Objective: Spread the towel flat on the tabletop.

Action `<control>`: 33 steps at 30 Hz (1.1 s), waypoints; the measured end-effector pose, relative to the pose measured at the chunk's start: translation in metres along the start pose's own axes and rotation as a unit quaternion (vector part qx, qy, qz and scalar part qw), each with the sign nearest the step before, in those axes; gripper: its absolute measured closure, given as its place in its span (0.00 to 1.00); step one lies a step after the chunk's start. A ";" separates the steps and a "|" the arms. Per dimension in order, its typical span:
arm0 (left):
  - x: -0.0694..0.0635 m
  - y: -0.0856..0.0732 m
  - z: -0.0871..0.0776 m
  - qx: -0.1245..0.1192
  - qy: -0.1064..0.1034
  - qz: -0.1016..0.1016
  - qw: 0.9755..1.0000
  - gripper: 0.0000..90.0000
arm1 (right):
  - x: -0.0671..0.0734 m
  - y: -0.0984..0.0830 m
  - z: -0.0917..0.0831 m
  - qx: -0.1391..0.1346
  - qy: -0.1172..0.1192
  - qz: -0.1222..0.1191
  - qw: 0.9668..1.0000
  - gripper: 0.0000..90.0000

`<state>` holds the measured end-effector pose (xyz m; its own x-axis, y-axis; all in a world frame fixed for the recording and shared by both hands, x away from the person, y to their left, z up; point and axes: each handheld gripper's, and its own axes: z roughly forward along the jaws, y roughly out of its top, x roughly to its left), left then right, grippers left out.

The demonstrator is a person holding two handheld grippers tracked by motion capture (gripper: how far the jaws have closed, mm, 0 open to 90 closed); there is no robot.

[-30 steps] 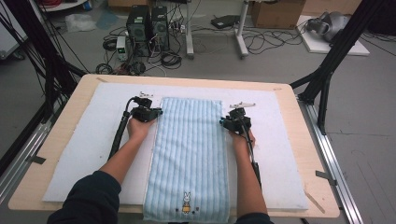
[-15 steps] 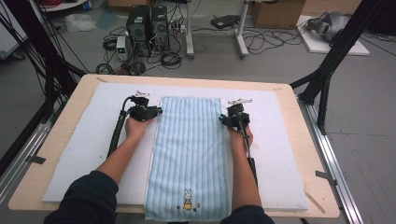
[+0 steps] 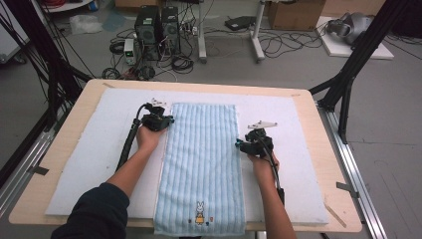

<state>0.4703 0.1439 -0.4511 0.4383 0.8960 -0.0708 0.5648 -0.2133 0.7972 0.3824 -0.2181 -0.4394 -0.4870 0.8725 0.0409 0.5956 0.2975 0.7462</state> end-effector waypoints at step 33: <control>0.000 -0.052 -0.101 -0.136 -0.186 0.016 0.973 0.20 | -0.013 -0.023 -0.052 -0.102 0.023 -0.025 0.994 0.12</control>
<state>0.3704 0.1940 -0.4324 0.7040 0.6765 -0.2161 0.3640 -0.0825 0.9277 0.3421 -0.2566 -0.4228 -0.5450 0.8380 0.0275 0.4295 0.2508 0.8676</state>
